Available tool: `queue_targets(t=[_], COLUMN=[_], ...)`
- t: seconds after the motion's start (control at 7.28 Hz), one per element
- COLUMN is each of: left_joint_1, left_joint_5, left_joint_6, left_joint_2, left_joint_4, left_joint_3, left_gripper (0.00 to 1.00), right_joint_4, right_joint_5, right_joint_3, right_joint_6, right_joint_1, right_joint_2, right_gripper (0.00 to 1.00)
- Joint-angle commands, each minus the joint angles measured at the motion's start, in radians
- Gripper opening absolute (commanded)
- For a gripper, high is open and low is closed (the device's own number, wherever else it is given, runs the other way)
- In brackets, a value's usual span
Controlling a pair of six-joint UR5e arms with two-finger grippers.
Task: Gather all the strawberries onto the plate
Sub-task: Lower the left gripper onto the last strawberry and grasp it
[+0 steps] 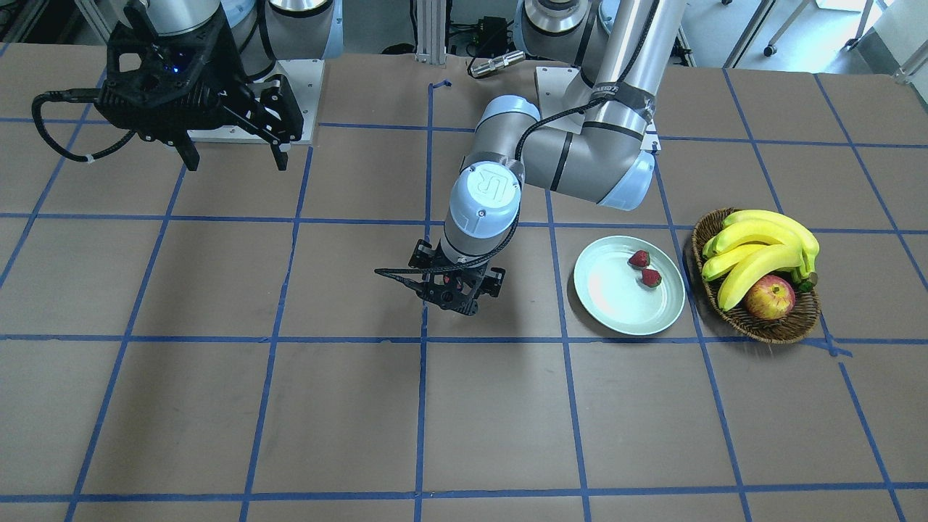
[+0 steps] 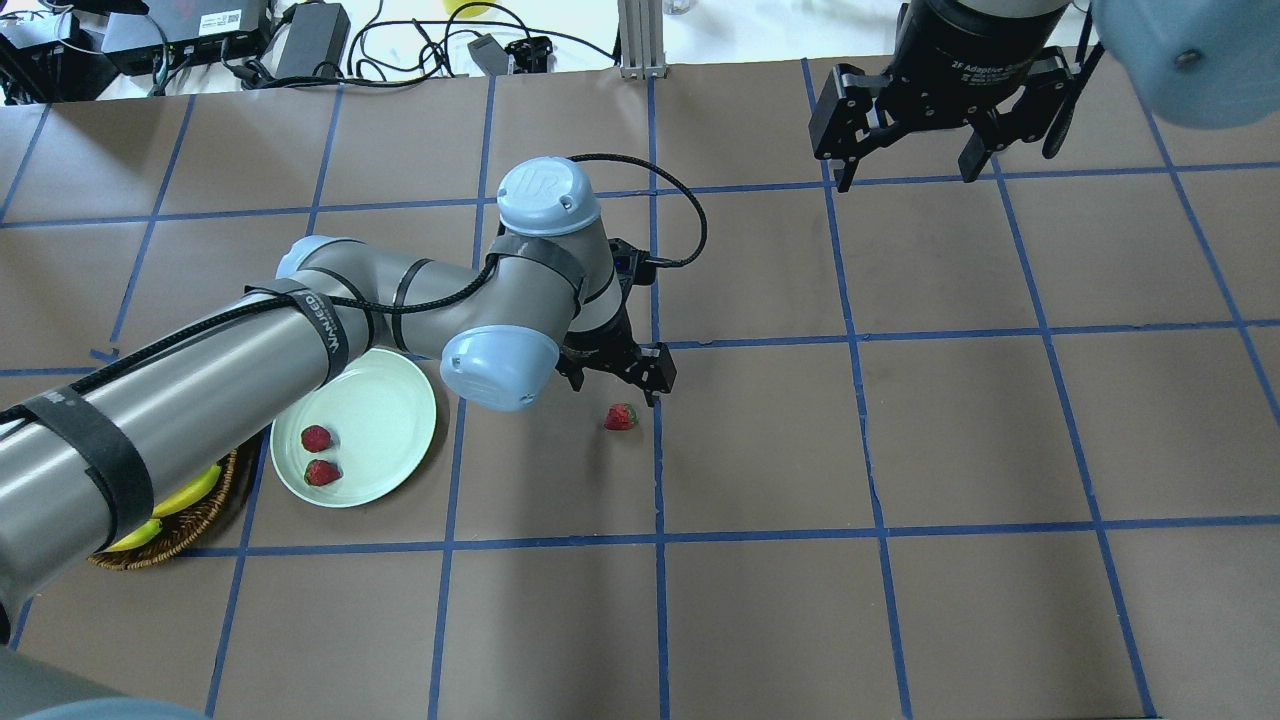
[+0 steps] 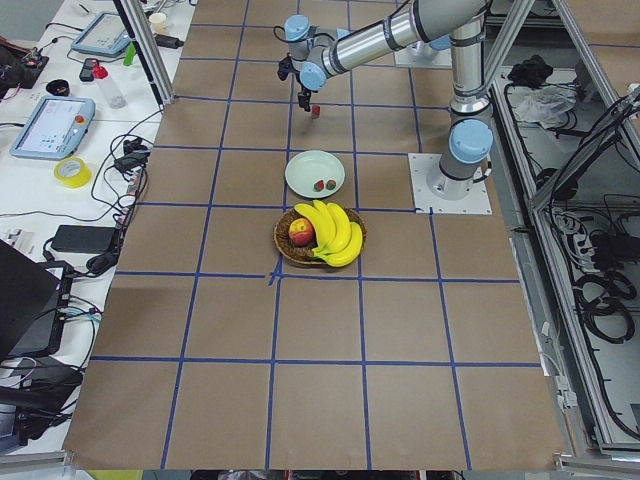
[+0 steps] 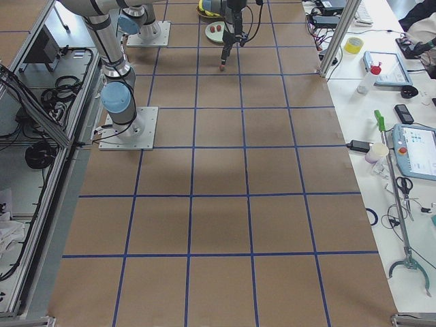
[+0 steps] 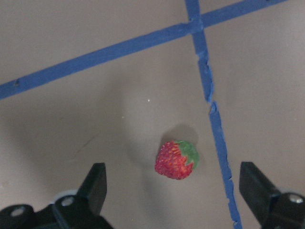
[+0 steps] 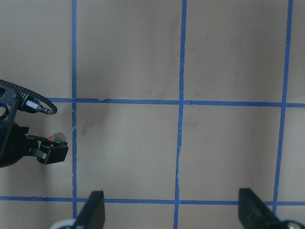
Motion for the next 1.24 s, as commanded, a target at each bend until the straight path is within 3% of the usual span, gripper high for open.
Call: queue_targets(t=[0.0,0.41,0.55,0.82,1.1], left_joint_1=[-0.010,-0.010,-0.010,-0.010,-0.010], left_joint_5=[0.004,0.005,0.001,0.005,0.005], left_joint_6=[0.027,0.012,-0.019,-0.021,-0.019], left_joint_2=[-0.029,-0.052,-0.052,-0.051,-0.046], left_joint_4=[0.024,0.023,0.023,0.018,0.012], left_joint_3=[-0.002,-0.003,-0.003,-0.002,-0.003], left_gripper=[1.00,0.98,0.92,0.53,0.31], right_joint_4=[0.001,0.001,0.001,0.001,0.002], right_joint_5=[0.000,0.002,0.002,0.002,-0.001], right_joint_3=[0.000,0.000,0.000,0.000,0.000], right_joint_6=[-0.001,-0.003,-0.003,-0.001,-0.003], right_joint_1=[0.001,0.002,0.002,0.004,-0.002], right_joint_2=[-0.001,-0.001,-0.001,-0.003,-0.003], right_gripper=[1.00,1.00,1.00,1.00,1.00])
